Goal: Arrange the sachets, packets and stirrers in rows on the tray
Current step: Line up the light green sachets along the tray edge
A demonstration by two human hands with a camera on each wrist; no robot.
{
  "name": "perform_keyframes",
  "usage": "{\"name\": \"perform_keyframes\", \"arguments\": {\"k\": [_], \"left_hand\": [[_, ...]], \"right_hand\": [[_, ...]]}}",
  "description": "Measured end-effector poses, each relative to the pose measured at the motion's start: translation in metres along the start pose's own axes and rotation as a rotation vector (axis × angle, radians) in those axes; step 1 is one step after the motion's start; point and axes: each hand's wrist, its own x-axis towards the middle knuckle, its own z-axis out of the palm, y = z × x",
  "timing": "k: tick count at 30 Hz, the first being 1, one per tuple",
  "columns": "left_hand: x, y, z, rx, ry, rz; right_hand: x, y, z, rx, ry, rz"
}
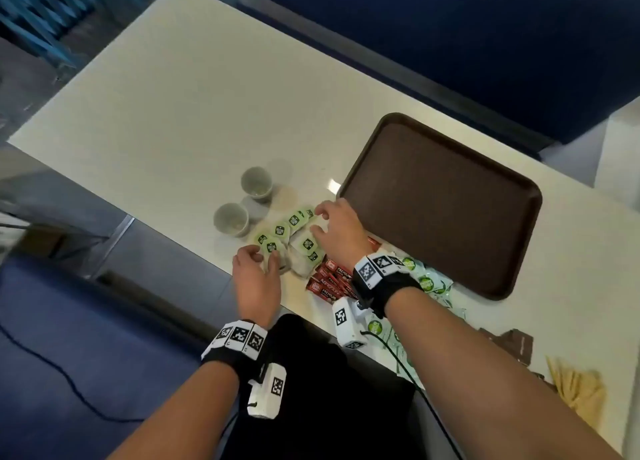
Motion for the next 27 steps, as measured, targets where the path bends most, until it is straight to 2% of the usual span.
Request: {"name": "perform_keyframes", "arguments": {"k": [8, 14, 23, 27], "left_hand": [[0.009, -0.004, 0.01, 0.129, 0.067, -0.012], [0.01, -0.003, 0.016, 0.08, 0.071, -0.022], [0.009, 0.004, 0.014, 0.006, 0.037, 0.021], [0.007, 0.009, 0.012, -0.037, 0.036, 0.035]], "right_hand": [[0.026, -0.017, 0.026, -0.186, -0.021, -0.078], [0.028, -0.021, 0.048, -0.249, -0.063, -0.137], [0.032, -0.018, 0.046, -0.068, -0.157, -0.121], [0.03, -0.018, 0.043, 0.019, -0.154, -0.092]]}}
